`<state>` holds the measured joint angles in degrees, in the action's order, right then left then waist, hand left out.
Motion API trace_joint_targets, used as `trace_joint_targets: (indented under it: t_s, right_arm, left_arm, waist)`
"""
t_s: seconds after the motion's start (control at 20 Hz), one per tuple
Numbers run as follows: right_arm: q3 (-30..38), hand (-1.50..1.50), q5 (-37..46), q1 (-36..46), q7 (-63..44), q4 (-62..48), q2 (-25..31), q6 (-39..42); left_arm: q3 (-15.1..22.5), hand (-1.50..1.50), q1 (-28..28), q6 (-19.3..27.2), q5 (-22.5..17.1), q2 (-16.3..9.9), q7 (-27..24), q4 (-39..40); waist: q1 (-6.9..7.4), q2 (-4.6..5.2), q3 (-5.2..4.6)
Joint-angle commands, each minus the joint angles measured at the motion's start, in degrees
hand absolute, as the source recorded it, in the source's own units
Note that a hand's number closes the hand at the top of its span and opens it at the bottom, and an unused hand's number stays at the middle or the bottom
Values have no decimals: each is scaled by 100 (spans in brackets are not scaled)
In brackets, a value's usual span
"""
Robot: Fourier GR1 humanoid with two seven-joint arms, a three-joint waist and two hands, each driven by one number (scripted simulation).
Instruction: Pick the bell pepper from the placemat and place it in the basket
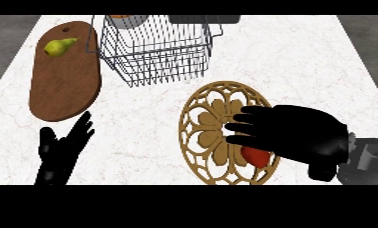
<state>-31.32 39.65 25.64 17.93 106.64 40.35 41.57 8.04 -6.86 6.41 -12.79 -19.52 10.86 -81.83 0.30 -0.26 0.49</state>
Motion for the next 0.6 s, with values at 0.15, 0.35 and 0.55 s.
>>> trace_joint_targets:
  t_s: [0.15,0.35,0.55]
  right_arm:
    - [-263,-150,800,-325,327,-452,-452,-588]
    - [-170,-150,967,-470,610,-595,-507,-653]
    - [-41,-150,1034,7,617,-961,-954,-283]
  left_arm:
    - [-27,0,69,14,145,217,210,476]
    - [-23,0,-160,-97,166,338,32,330]
    - [-143,0,156,-106,214,192,630,65]
  waist:
    - [-7,35,-49]
    - [-10,29,-49]
    - [6,30,-48]
